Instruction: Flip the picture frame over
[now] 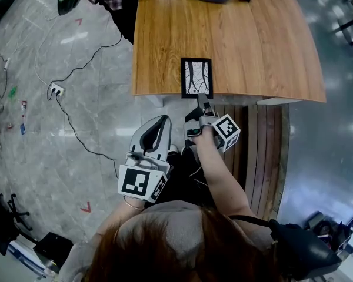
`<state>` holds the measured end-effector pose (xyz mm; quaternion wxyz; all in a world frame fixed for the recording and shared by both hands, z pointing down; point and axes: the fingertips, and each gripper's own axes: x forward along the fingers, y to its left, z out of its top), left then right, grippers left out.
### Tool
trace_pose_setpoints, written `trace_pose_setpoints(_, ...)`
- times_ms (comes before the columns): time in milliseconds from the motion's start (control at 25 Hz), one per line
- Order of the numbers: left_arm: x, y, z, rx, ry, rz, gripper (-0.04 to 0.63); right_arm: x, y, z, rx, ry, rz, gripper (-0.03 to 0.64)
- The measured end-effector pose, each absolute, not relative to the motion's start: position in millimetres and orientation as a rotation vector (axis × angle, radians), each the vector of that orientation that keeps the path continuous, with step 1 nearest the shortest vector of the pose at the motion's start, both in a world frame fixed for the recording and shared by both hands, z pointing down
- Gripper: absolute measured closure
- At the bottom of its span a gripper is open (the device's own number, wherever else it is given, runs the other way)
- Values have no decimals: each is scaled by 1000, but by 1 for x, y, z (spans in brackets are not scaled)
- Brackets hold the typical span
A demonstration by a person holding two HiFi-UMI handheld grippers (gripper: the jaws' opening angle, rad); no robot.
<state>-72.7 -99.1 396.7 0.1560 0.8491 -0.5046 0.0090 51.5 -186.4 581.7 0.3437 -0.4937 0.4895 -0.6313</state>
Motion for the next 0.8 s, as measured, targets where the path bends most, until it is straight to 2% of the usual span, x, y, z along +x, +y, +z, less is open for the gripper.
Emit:
trace_pose_setpoints(360, -72, -95, 394, 2450, -1437, 15, 589, 56, -183, 569, -1321, 1333, -1563, 532)
trace_pose_setpoints(800, -62, -98, 382, 2476, -1435, 7, 589, 73, -201, 515, -1621, 1778, -1236, 537)
